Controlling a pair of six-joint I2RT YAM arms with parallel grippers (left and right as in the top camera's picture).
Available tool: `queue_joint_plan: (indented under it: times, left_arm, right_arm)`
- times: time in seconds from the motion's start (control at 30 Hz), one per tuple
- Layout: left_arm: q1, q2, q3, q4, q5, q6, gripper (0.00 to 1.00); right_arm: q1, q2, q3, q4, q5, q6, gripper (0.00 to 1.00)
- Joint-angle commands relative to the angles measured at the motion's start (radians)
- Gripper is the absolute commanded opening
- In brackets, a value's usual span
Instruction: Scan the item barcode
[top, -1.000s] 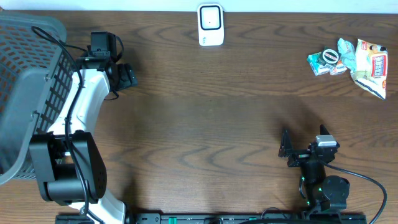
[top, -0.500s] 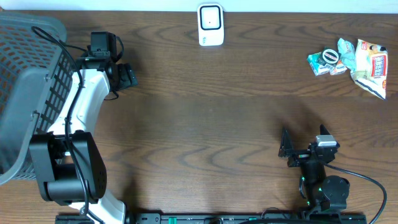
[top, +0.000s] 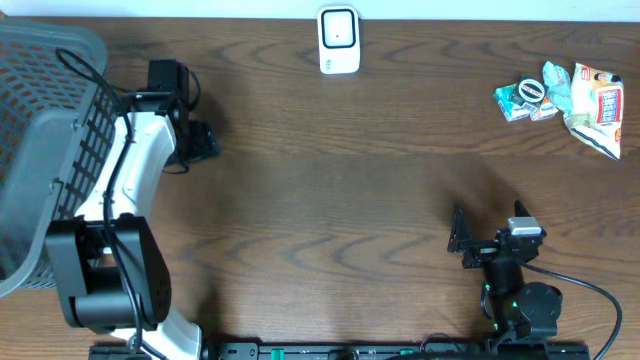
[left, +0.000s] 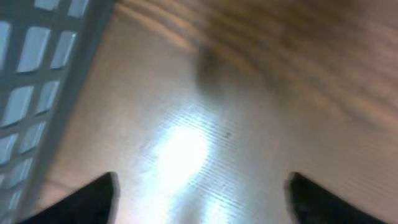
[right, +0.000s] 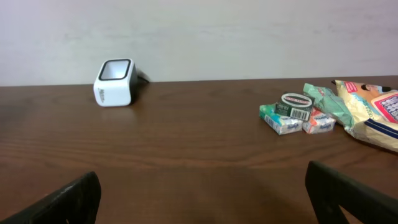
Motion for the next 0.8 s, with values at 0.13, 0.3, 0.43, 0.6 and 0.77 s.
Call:
queue_joint_plan:
  times: [0.13,0.3,0.43,0.6,0.77]
  left_arm:
    - [-0.003,-0.058,-0.003,-0.035,-0.048,0.006,0.98]
    - [-0.003,-0.059,-0.003,-0.076,-0.022,0.006,0.98]
    - [-0.007,-0.071,-0.015,-0.121,-0.018,-0.001,0.98]
    - [-0.010,-0.138,-0.106,-0.091,-0.018,-0.002,0.98]
    - [-0.010,-0.283,-0.293,0.053,-0.014,-0.001,0.97]
  right_arm:
    - [-0.016,-0.006,-0.001,-0.003,0.004,0.006,0.99]
    - [-0.016,-0.006,-0.001,-0.003,0.004,0.007,0.99]
    - [-0.016,-0.006,-0.001,-0.003,0.004,0.007,0.99]
    - [-0.016,-0.006,-0.001,-0.003,0.004,0.007,0.99]
    - [-0.016,-0.006,-0.001,-0.003,0.004,0.007,0.99]
